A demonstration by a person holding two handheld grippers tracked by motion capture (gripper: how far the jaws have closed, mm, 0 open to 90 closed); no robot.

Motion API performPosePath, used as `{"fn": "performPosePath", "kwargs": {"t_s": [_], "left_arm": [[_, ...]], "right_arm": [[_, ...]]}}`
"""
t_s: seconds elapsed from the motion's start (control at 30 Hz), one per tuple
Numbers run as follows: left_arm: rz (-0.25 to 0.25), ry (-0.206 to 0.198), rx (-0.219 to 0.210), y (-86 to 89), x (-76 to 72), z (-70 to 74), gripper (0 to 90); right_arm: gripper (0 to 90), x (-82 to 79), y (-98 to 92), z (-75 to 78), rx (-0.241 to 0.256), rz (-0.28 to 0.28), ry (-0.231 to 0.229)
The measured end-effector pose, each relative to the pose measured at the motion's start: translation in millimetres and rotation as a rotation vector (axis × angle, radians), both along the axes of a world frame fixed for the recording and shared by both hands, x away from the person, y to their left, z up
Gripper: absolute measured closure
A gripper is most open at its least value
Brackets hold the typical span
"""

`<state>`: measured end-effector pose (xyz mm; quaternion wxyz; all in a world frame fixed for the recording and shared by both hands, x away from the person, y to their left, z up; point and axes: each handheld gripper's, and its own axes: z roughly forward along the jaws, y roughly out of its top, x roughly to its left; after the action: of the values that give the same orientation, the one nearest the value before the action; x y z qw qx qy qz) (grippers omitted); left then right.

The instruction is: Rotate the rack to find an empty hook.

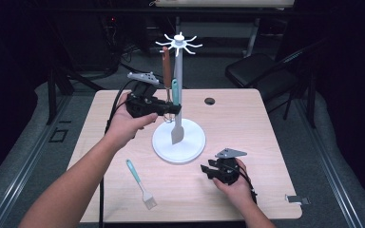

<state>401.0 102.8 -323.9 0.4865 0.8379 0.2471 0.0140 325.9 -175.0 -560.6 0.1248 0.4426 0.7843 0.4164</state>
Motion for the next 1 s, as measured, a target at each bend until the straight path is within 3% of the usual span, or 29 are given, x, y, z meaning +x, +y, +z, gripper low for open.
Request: {"fn": "performPosePath", "kwargs": {"t_s": [0.63, 0.73, 1.0], "left_arm": [[-0.039, -0.002, -0.030, -7.6, 19.8, 39.3, 84.4], [-0.033, -0.002, -0.013, -8.4, 24.1, 42.5, 84.5], [-0.035, 0.018, -0.035, -6.1, 31.7, 45.4, 84.4]], "right_arm": [[57.2, 0.4, -0.6, -1.8, 0.015, 0.009, 0.001], [57.1, -0.1, -0.5, -1.5, 0.012, 0.012, -0.001], [57.1, 0.3, 0.1, -3.0, 0.014, 0.019, 0.004]]}}
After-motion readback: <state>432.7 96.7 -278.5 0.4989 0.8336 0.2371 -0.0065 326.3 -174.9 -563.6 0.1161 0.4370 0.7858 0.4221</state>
